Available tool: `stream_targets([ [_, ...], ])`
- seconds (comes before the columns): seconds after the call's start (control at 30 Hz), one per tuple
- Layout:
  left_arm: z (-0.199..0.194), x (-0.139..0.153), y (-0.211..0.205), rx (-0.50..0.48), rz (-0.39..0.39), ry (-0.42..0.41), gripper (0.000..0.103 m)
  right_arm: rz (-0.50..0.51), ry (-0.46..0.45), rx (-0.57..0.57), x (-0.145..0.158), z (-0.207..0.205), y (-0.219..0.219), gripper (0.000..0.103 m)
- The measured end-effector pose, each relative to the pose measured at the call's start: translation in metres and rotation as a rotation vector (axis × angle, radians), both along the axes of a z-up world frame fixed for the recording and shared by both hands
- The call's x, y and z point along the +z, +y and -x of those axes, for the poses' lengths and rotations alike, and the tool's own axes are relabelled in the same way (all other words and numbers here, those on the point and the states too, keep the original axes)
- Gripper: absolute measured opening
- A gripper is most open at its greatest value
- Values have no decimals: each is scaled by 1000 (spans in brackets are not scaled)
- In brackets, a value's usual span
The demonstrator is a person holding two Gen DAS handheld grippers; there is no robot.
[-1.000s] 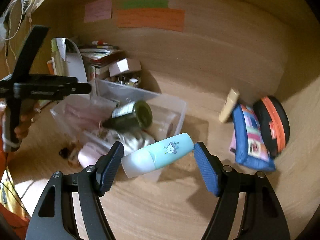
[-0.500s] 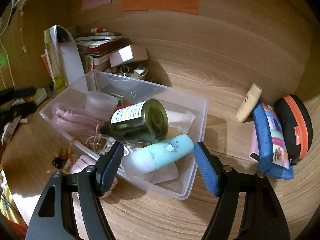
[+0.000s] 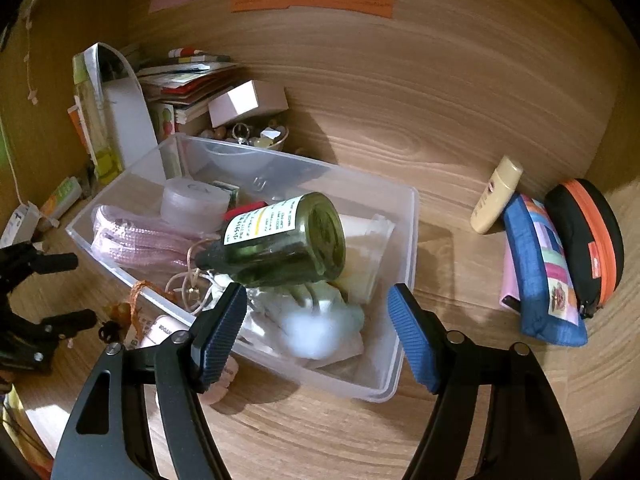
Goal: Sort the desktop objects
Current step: 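Grasp the small gold ornament with the left tool while the right tool grasps the pink round device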
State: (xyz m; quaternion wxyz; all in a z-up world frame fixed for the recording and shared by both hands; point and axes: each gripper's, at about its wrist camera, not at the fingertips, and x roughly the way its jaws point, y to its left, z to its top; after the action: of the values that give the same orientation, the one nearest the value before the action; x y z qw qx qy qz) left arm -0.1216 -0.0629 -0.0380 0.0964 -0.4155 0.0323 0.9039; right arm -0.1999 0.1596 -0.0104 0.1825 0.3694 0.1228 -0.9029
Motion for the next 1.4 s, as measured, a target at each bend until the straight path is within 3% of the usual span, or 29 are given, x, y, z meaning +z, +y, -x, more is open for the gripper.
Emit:
stream_targets([
  [0.1,4,-1,4,-14,-2,-7,77,-5,10,-3,2,-4,0,70],
  [0.43,20,-15,15,-21,23,-66,62,43,-17,5,7,-17,7,72],
  [0.53,20,-15,14,-2,34,-56,55,58,-48,44,2,-30,6,73],
  [0.6,20,-15,14,10,45,-50,51,11,7,46,-1,-42,2,77],
  [0.7,19,-13,12,25,47,-43,42,-12,17,79,-5,-56,-5,80],
  [0.77,19,-13,8,42,46,-39,32,-5,2,119,-8,-64,-11,80],
  [0.97,13,-7,-10,56,-42,-40,19,-20,-58,161,-31,-67,-30,80],
  [1.27,-7,1,-13,43,-57,12,19,45,-161,139,-48,-39,-52,77],
  [1.4,-7,6,-18,40,-81,37,19,74,-171,120,-46,-36,-56,62],
])
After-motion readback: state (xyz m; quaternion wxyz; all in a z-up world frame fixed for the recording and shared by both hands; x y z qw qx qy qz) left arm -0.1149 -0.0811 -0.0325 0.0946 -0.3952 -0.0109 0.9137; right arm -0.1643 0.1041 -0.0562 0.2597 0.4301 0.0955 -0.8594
